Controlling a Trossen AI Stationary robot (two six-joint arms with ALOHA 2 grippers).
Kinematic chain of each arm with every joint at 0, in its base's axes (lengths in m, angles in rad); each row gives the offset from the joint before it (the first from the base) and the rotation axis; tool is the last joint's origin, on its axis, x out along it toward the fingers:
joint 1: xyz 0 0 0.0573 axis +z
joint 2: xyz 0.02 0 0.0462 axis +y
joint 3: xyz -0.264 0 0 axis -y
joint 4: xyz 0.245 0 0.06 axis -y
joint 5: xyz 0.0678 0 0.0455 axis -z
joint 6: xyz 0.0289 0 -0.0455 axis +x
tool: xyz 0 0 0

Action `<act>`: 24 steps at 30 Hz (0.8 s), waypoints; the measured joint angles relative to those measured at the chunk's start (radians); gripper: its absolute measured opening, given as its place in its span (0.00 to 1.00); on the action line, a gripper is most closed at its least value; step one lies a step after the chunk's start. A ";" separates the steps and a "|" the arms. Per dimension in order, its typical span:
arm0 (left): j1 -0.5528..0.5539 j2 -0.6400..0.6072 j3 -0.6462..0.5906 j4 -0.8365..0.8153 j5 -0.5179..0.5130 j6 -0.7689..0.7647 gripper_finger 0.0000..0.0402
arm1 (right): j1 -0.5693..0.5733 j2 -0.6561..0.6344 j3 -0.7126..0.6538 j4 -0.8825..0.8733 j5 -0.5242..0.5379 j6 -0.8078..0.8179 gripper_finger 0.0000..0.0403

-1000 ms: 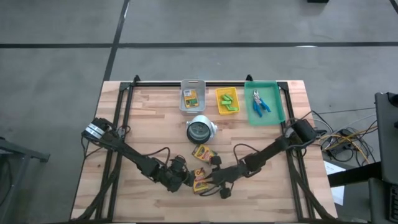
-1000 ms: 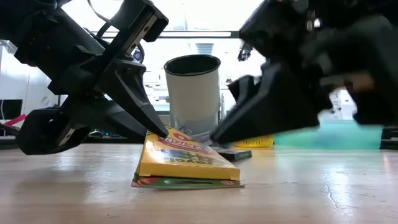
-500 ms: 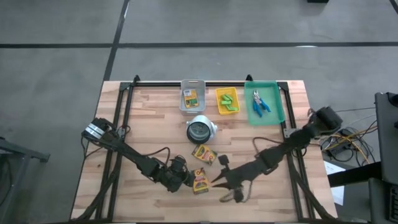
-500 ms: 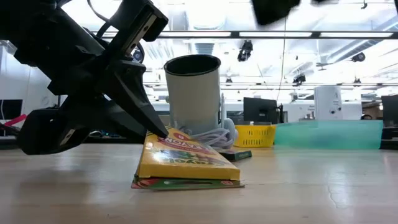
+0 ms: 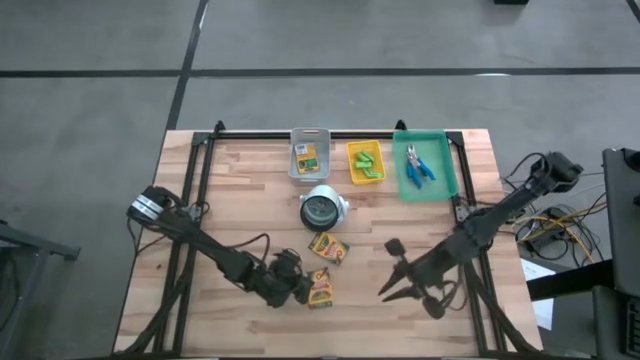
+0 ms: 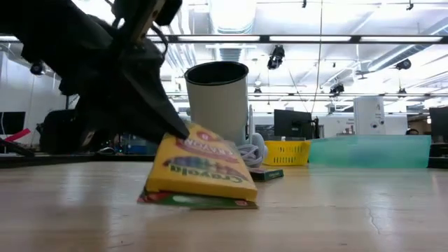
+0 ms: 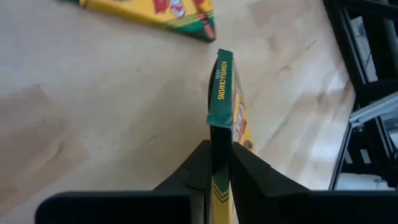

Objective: Pick & Place School Supplies
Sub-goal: Put the pack of crayon into the gray bin

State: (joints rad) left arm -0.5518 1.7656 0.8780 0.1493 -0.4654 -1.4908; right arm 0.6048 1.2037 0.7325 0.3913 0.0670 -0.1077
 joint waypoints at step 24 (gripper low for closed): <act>-0.002 -0.281 -0.001 -0.002 -0.049 0.528 0.10 | -0.001 -0.509 -0.401 0.103 0.014 0.063 0.17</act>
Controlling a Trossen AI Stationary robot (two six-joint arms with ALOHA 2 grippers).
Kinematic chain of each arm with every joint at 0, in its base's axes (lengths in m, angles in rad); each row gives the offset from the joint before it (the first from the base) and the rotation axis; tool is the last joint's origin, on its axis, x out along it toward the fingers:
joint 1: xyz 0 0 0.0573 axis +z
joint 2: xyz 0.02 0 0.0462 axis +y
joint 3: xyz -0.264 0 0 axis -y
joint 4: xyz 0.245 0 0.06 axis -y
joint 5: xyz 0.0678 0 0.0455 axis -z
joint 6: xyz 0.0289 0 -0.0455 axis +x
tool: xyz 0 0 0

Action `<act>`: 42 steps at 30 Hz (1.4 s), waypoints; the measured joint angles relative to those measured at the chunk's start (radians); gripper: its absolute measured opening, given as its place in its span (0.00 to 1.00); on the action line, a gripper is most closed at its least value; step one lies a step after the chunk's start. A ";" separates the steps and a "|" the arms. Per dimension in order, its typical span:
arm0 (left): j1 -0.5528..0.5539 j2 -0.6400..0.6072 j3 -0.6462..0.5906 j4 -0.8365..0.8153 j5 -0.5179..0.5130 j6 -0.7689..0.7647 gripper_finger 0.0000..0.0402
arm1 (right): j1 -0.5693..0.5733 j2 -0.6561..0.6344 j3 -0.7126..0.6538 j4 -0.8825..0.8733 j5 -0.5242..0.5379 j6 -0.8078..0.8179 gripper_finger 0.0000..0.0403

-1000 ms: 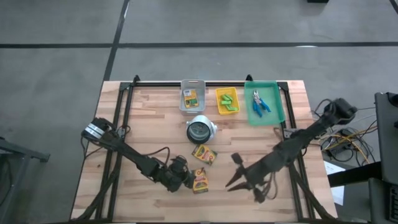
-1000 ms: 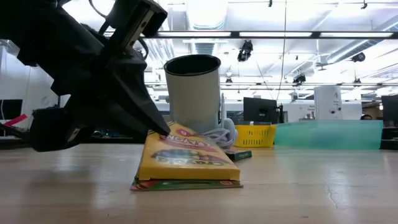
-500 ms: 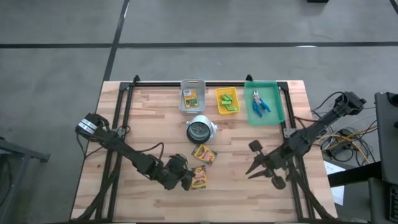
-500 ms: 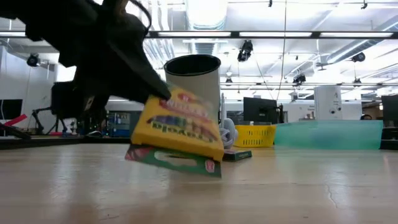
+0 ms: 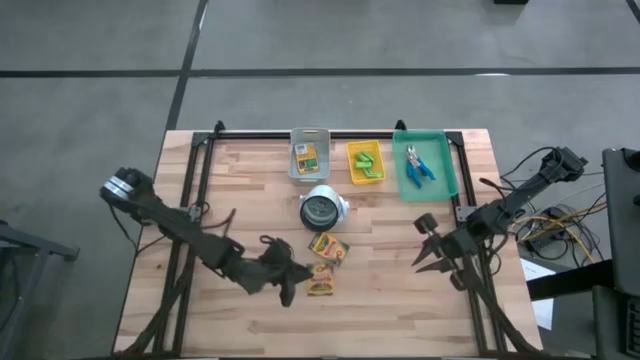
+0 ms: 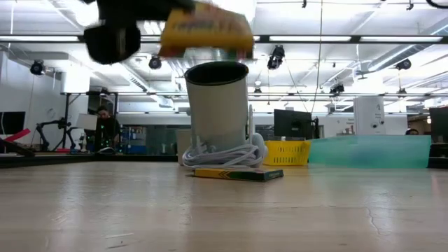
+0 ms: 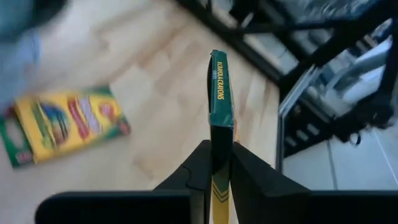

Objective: Pick & Place School Supplies
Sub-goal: Put the pack of crayon into the gray bin

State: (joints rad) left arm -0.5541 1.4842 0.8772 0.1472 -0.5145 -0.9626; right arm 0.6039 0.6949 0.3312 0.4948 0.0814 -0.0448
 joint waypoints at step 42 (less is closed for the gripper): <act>0.955 -0.349 0.001 -0.051 0.329 0.552 0.10 | 0.000 -0.064 -0.120 0.005 0.104 -0.040 0.17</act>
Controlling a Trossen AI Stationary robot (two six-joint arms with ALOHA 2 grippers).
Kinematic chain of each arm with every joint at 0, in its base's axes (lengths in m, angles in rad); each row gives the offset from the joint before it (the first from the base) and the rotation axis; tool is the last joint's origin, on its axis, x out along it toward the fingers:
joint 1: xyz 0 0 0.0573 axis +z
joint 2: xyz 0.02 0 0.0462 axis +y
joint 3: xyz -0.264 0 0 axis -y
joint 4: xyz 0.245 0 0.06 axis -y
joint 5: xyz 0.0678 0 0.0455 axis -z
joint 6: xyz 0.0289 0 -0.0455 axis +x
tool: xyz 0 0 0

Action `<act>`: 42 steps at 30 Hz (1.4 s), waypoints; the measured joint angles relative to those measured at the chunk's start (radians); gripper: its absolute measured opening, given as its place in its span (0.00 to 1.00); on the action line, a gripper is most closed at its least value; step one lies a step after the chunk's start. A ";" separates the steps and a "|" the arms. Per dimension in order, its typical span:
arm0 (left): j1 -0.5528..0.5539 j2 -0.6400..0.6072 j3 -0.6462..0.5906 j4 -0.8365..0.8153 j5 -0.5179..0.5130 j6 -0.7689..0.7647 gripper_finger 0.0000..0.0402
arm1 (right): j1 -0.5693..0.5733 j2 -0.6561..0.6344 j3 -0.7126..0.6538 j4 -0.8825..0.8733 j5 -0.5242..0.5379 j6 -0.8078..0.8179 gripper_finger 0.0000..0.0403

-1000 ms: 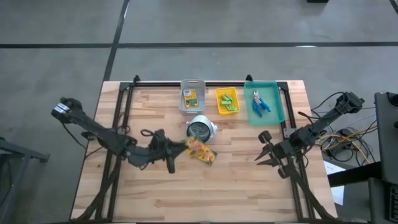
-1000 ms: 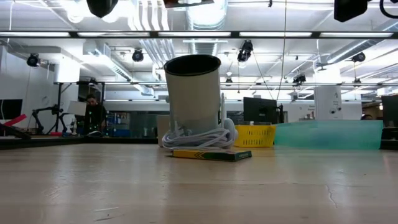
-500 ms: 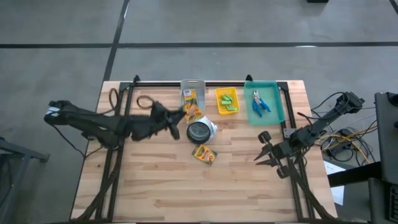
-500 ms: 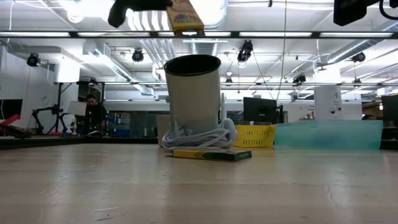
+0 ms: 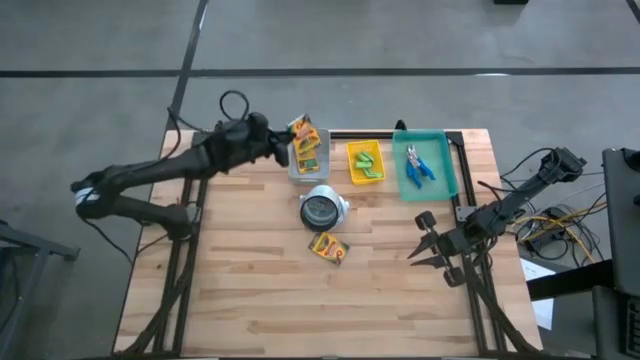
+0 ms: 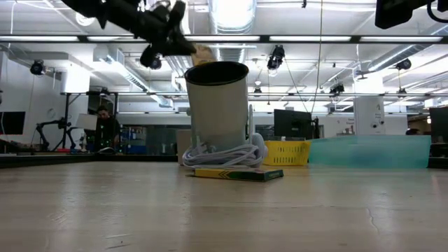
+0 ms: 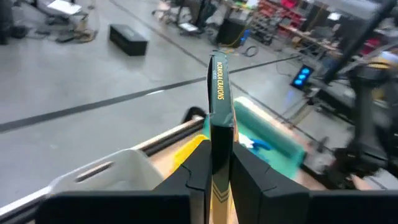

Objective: Pick & Place School Supplies
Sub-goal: Put the pack of crayon into the gray bin

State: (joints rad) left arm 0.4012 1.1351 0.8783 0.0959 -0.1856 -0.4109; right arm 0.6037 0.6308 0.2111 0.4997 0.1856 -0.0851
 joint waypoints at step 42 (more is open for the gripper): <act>0.167 0.419 0.000 0.053 0.113 0.130 0.19 | 0.000 0.000 -0.008 -0.032 0.025 0.004 0.17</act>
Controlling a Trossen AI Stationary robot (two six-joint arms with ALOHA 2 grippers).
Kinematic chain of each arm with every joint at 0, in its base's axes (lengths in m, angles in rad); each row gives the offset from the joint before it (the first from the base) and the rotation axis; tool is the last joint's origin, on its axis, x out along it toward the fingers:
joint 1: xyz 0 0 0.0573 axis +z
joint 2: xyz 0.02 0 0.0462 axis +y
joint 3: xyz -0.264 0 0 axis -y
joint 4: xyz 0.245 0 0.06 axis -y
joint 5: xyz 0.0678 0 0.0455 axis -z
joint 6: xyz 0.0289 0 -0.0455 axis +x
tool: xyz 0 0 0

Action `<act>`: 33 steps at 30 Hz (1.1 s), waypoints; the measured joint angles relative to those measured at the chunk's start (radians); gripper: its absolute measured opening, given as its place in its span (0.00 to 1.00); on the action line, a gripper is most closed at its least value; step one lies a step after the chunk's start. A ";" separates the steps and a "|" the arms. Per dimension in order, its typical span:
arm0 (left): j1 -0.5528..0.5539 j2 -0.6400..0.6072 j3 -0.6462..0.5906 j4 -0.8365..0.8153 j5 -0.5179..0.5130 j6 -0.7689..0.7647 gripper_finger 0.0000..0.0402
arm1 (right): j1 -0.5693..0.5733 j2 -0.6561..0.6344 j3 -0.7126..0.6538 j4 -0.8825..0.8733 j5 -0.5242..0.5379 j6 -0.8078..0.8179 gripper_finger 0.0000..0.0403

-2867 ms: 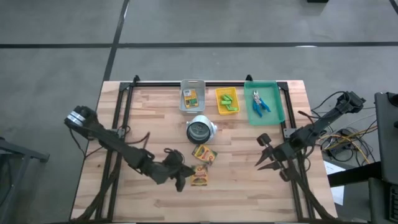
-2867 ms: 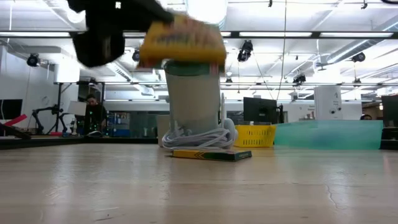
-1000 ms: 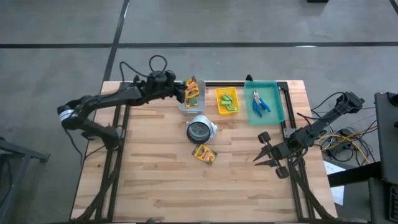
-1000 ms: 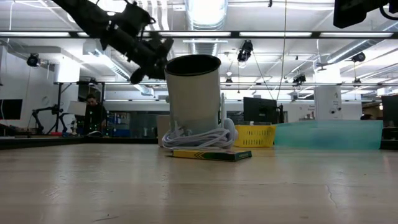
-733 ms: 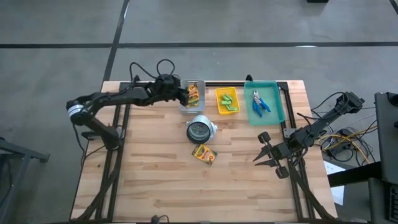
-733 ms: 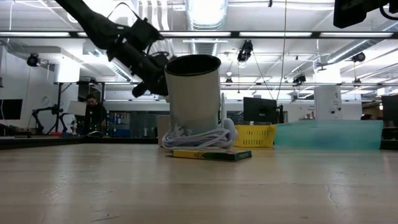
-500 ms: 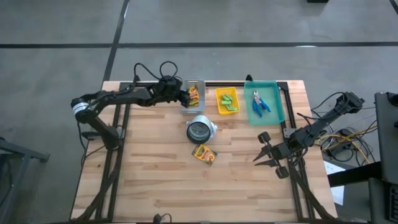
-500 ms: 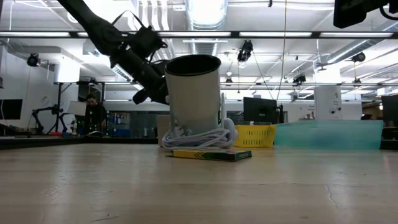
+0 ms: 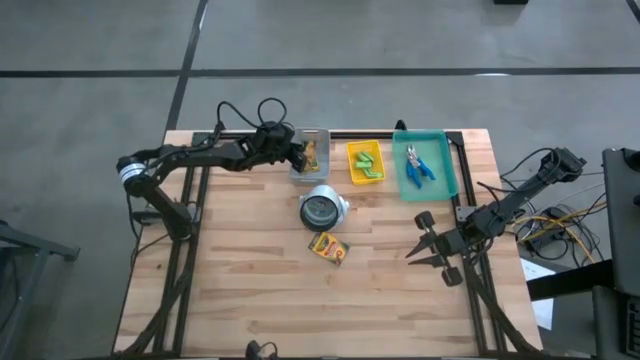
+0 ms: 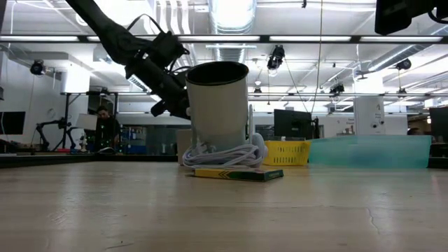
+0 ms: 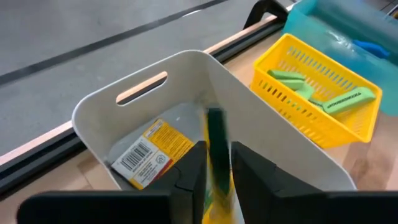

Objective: Pick & Place School Supplies
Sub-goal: Put the pack of crayon into the gray bin

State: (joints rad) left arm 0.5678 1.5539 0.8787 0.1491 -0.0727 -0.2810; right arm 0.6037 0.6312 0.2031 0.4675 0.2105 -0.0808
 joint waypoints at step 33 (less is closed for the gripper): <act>-0.146 -0.146 0.382 -0.221 0.006 0.365 0.22 | 0.000 0.000 -0.007 -0.029 0.034 0.088 0.17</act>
State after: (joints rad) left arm 0.4221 1.4084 1.2603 -0.0723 -0.0670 0.0845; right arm 0.6039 0.6308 0.1959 0.4386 0.2443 0.0077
